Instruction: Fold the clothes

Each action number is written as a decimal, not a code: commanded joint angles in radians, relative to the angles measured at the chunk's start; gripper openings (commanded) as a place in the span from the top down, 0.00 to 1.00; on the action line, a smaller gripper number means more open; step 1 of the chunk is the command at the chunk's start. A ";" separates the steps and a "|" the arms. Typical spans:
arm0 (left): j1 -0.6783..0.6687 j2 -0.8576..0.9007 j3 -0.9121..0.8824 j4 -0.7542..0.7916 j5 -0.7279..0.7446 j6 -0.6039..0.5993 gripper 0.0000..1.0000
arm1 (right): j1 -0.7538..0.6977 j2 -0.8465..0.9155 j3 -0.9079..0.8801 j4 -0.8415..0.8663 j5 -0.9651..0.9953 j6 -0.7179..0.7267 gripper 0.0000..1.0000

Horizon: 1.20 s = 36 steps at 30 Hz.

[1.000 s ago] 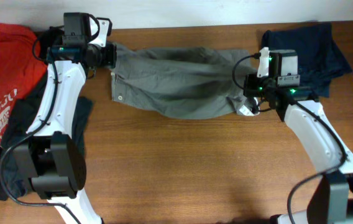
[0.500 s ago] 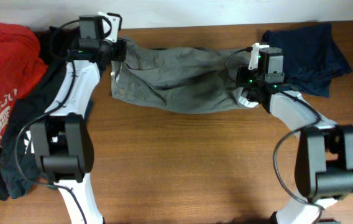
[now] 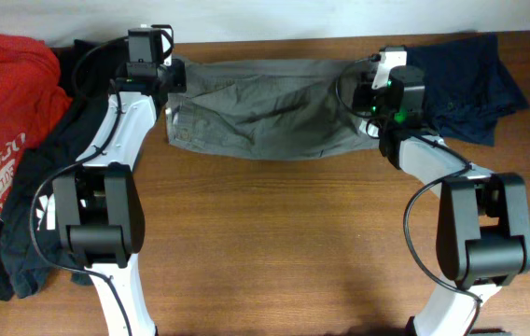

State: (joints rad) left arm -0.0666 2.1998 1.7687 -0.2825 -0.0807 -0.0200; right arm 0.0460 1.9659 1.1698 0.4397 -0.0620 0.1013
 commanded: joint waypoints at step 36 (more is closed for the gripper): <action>0.035 -0.106 0.216 -0.328 0.019 0.046 0.01 | -0.014 -0.193 0.082 -0.525 -0.208 -0.020 0.01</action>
State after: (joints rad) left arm -0.0505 2.1498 1.9320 -0.5888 -0.0940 0.0402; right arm 0.0380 1.8050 1.2343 -0.0956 -0.2535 0.0822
